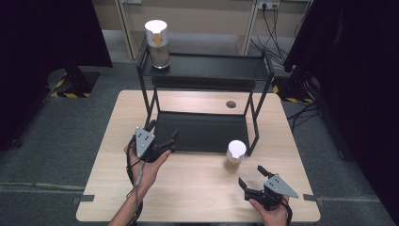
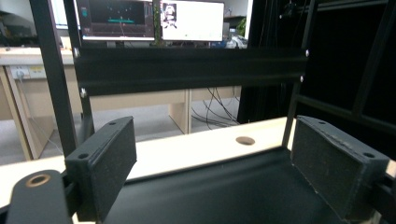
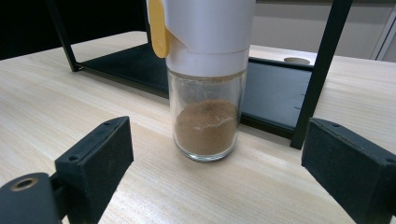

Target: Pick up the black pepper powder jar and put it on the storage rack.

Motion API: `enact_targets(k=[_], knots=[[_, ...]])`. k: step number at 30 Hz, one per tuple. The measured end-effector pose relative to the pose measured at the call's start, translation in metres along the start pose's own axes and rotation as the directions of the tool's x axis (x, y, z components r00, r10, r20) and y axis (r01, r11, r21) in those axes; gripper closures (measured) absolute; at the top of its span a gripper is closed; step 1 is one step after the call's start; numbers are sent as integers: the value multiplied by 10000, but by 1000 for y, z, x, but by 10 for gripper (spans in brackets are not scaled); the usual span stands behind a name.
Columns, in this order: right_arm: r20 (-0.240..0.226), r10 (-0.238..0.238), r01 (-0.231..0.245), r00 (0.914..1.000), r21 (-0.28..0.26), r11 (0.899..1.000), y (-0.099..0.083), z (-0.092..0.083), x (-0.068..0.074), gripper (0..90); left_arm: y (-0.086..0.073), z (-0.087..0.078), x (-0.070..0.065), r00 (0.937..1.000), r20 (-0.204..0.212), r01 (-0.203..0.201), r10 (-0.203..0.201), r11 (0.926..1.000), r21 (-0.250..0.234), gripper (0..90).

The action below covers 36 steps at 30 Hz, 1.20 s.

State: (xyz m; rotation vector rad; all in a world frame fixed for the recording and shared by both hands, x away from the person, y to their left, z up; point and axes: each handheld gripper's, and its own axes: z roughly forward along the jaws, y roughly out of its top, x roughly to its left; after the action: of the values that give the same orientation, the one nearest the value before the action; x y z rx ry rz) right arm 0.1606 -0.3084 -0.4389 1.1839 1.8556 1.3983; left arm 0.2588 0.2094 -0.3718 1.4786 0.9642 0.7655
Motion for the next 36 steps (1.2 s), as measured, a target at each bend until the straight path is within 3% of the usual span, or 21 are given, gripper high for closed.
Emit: enact_targets(k=[8,18,26,36], knots=[[2,-4,4,10000,3,10000,0,0,0,91,-33,-11,2,9993,75,374,-375,9992,123,136],[-18,7,-7,10000,-22,10000,0,0,-1,91,-69,-14,5,9976,-179,687,-674,9940,855,134],[-43,19,-19,10000,-34,10000,-1,0,-1,90,-80,-11,5,9975,-207,691,-669,9886,1337,132],[-47,-12,12,10000,-16,10000,0,0,-1,89,-83,-15,3,9984,-208,540,-520,9918,1160,128]])
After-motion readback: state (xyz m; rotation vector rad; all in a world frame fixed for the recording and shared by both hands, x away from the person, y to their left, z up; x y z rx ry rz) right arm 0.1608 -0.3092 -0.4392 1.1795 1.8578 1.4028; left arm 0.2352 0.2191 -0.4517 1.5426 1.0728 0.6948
